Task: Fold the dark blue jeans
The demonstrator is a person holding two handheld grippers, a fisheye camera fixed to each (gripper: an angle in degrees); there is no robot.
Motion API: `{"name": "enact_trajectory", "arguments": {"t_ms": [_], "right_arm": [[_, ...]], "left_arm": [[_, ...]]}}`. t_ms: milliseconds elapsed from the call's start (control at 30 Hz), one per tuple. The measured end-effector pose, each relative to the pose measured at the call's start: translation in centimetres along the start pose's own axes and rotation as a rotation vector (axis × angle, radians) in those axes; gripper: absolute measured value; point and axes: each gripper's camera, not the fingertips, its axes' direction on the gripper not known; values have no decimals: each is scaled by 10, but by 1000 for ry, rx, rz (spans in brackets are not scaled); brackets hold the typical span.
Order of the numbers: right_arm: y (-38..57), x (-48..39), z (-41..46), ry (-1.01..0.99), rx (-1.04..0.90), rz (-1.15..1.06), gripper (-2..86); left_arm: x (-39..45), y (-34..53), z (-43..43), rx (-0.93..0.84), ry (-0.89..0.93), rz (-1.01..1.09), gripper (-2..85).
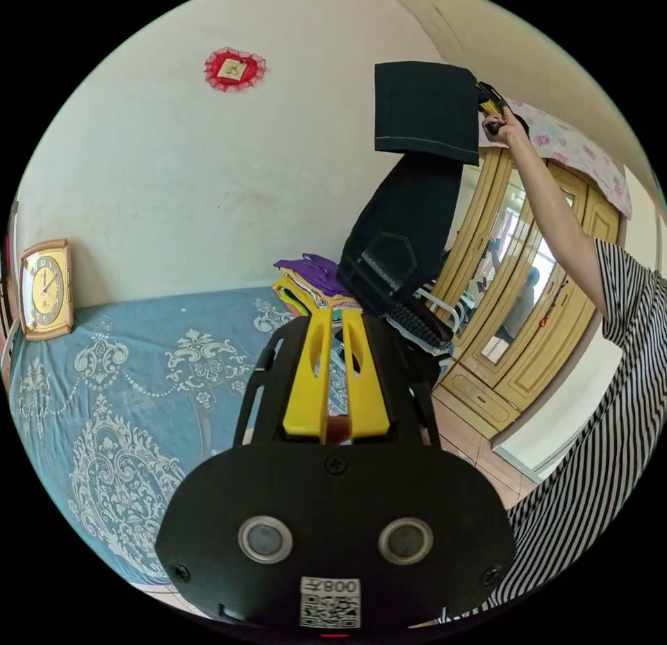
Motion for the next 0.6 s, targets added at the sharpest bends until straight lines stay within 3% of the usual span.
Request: {"name": "enact_trajectory", "arguments": {"t_ms": [200,467,600], "right_arm": [[27,-54,102,-208,-136,126,20],[116,-137,273,-487,-431,247,19],[140,-192,342,-537,-553,202,20]], "left_arm": [[-48,31,-144,165,-101,6,131],[-123,137,-286,121,-432,-75,138],[-162,204,-302,13,-281,-147,56]]}}
